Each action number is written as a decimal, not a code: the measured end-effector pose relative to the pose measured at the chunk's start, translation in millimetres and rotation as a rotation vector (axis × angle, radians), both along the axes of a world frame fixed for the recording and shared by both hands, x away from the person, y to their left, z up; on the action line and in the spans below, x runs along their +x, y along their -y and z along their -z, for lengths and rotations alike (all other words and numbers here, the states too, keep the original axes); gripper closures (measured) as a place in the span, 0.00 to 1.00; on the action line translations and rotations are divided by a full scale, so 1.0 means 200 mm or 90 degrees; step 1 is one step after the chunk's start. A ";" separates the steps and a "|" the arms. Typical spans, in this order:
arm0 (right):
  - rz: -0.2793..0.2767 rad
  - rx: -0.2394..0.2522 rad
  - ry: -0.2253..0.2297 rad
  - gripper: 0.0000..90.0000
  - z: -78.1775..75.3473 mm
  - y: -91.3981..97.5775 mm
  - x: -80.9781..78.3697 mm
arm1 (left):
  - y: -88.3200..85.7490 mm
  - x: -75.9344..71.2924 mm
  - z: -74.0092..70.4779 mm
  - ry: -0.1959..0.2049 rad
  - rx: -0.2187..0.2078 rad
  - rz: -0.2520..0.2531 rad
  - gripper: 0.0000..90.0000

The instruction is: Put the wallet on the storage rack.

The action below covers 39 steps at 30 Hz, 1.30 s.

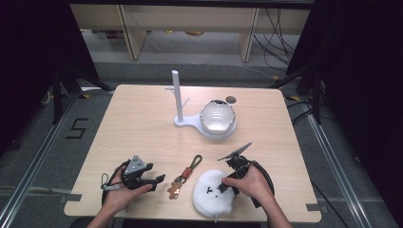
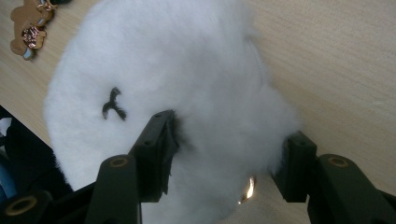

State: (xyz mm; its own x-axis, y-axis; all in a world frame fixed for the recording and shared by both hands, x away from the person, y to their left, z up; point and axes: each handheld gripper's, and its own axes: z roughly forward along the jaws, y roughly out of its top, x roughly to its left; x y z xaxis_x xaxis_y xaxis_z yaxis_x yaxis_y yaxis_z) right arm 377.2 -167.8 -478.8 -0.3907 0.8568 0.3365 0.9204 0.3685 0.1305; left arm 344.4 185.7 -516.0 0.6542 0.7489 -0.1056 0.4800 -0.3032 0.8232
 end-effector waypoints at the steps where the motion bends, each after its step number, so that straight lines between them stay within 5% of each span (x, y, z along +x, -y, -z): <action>1: 0.000 -0.009 -0.009 0.55 -0.01 0.00 0.00 | 0.00 0.00 0.00 -0.002 -0.001 0.001 0.36; 5: -0.012 -0.018 -0.007 0.61 -0.01 -0.02 0.00 | 0.00 0.00 0.00 -0.005 0.004 0.001 0.36; 8: -0.017 -0.029 -0.005 0.75 -0.01 -0.02 0.01 | 0.00 0.00 0.00 -0.006 0.005 0.000 0.36; 12: -0.028 -0.001 -0.005 0.86 0.00 -0.01 0.01 | 0.00 0.00 0.01 -0.008 0.015 0.007 0.36; 25: -0.005 0.037 0.029 0.90 -0.10 0.03 -0.04 | 0.00 -0.01 0.01 -0.002 -0.001 -0.006 0.36; 26: -0.011 0.050 0.082 0.90 -0.12 0.06 -0.04 | 0.00 0.00 0.01 0.000 -0.003 -0.005 0.36; 31: 0.031 0.071 0.135 0.90 -0.17 0.09 -0.06 | 0.00 -0.01 0.01 -0.003 0.002 -0.007 0.36; 34: 0.013 0.067 0.213 0.90 -0.19 0.12 -0.06 | 0.00 -0.01 0.01 -0.002 0.005 -0.007 0.36; 35: 0.013 0.067 0.213 0.90 -0.19 0.12 -0.06 | 0.00 -0.01 0.01 -0.002 0.005 -0.007 0.36; 36: 0.000 0.077 0.255 0.90 -0.20 0.13 -0.06 | -0.01 -0.01 0.01 -0.001 0.007 -0.008 0.36; 39: 0.008 0.075 0.292 0.90 -0.22 0.14 -0.07 | -0.01 0.00 0.02 0.000 0.003 -0.008 0.36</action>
